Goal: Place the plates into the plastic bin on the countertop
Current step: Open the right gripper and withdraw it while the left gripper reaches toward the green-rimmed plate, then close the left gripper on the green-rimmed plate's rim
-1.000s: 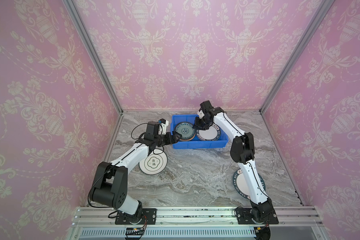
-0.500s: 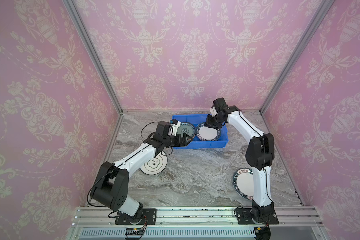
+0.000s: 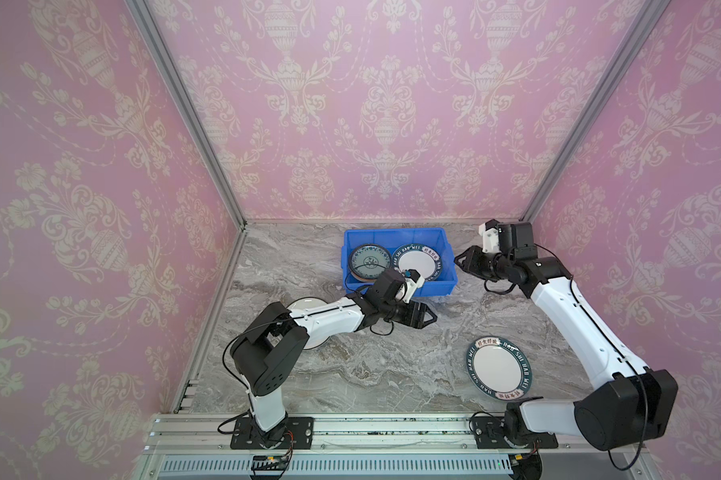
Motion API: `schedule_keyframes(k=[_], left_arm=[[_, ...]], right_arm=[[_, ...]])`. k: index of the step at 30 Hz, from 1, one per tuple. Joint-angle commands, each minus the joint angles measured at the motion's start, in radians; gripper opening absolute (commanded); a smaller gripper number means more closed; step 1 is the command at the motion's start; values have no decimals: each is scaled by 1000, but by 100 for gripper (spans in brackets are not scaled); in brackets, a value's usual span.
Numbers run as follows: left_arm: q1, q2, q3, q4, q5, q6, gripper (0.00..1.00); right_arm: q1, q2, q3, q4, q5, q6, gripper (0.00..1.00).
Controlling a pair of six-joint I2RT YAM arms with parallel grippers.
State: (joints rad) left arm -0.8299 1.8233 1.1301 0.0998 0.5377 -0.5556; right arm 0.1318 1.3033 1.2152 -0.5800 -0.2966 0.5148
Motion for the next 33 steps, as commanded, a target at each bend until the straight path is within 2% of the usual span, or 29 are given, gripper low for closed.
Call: schedule_keyframes(k=[1,7,13,17,26,33], left_arm=[[-49,76,79,53,30,-27,69],[-83,227,210,4,116,-28,64],[-101,321,289,-28,155,-34,61],[-134,378,375,-137,145,19,60],[-149,463,469,-226,154,24,61],[-176,531,594,-363,152,71,59]], right_arm=[[-19,-92,-81,25,-37,32,30],[-69,-217,-164,10,-39,37,30],[-96,-260,-204,9,-63,41,30],[-106,-299,-228,3,-62,39,30],[-143,-365,-291,-2,-60,14,30],[-175,-398,-334,21,-94,16,30]])
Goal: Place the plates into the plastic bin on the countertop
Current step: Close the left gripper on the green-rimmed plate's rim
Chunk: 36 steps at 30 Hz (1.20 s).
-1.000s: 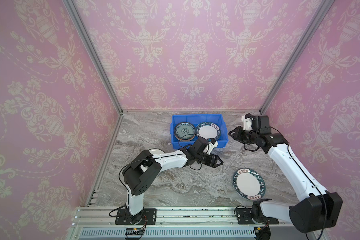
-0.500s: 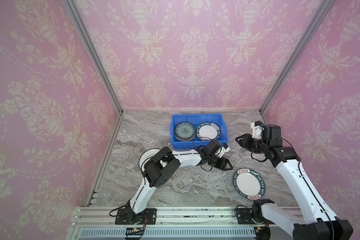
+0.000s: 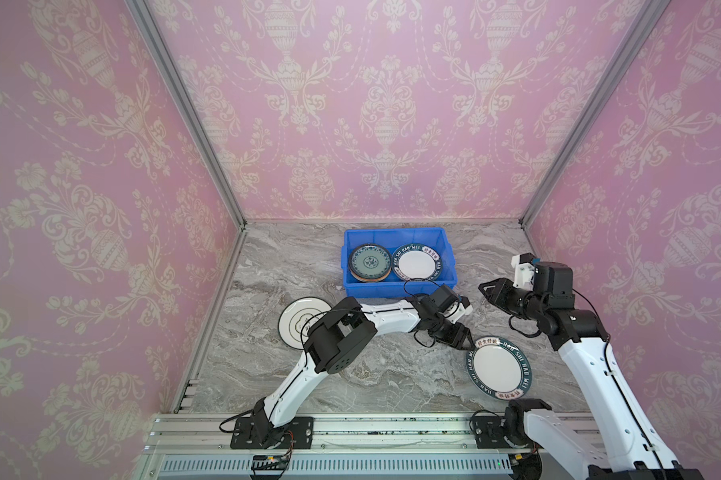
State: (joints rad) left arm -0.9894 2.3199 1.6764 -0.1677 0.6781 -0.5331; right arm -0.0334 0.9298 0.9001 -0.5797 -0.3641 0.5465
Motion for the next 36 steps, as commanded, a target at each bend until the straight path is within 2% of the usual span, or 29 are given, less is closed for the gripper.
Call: schedule_keyframes(k=[1,10,20,26,34,36], left_arm=[[-19,43,62,-106,16,49,58],[-22,101,129,-166,40,38,47],[-26,152,186,-209,76,27,34],[-25,167,192,-217,77,15,22],[-26,170,202,-225,93,23,0],[-26,154,196,-227,91,33,0]], right_arm=[[-13,-31,-25,21,-31,-19,30],[-58,-120,-89,3,-52,-27,30],[-77,-156,-119,0,-59,-34,30],[-85,-188,-127,-29,-40,-49,30],[-88,-226,-124,-67,-14,-63,30],[-89,-232,-118,-75,-7,-63,30]])
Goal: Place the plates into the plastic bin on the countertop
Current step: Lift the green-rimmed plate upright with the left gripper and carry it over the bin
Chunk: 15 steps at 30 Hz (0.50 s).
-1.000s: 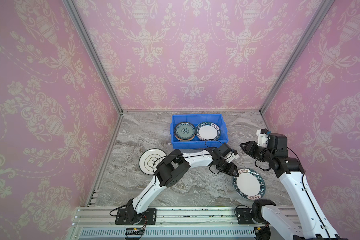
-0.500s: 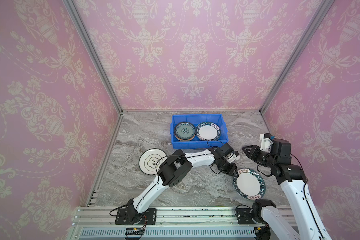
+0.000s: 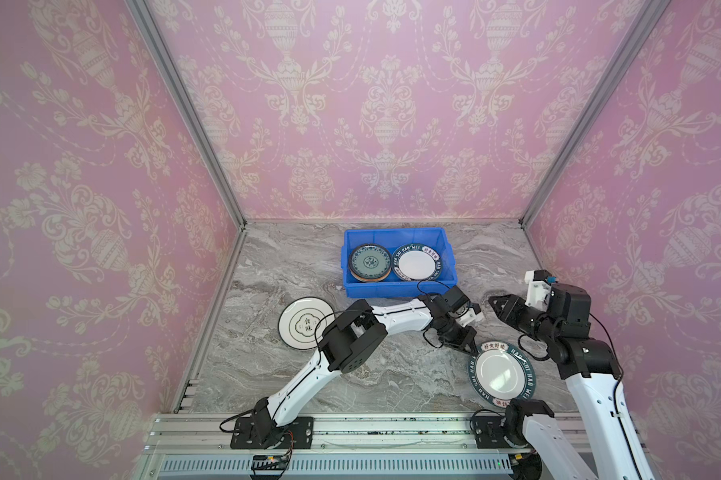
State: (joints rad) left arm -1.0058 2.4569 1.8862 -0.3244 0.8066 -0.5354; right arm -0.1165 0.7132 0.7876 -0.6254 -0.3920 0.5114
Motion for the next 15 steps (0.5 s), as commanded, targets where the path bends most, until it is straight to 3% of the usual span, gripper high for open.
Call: schedule_keyframes(k=[1,8,15], left_arm=[[-8,3,-21,-68,-41,41,0],[2,-136,-37,-165,-45,109,0],[44,-356,-59,-389,-131,221,0]], right_arm=[[-7,-16,-1,-33,28,-30,30],[-20,-5,52,-52,86,-30,32],[-43,13,136,-20,193,1,32]])
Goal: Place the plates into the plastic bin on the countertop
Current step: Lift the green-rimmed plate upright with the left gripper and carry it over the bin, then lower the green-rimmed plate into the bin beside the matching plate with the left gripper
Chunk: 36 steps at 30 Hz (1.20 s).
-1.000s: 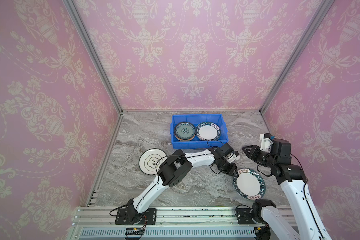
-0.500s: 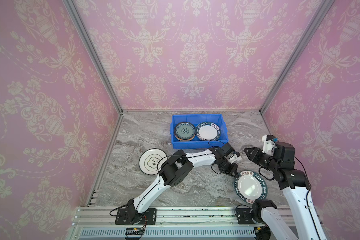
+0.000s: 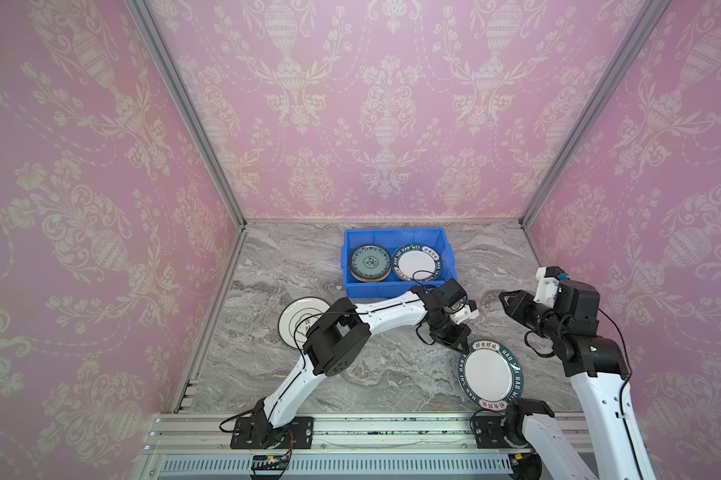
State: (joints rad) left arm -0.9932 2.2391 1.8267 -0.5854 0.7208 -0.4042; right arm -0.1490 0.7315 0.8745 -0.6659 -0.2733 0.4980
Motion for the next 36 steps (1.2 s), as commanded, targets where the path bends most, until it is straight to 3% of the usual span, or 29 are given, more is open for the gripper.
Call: schedule_keyframes(k=[1,10,15,19,32,36], left_arm=[[42,-166,-4,-149,-61,95,0],[273,-337,82,-268,-226,79,0],[420,-302,161,-258,-290,64,0],[506,-235,198,-169,-274,13,0],[570,-26,293,-5,-103,-130,0],[579,-3,285,30,-111,-155,0]], right_arm=[[-14,-5,59,30,86,20,31],[-41,99,149,101,106,52,31],[-45,185,166,161,76,77,31],[-52,260,196,183,57,74,31],[-76,376,124,298,-38,129,31],[-84,392,113,310,-60,133,31]])
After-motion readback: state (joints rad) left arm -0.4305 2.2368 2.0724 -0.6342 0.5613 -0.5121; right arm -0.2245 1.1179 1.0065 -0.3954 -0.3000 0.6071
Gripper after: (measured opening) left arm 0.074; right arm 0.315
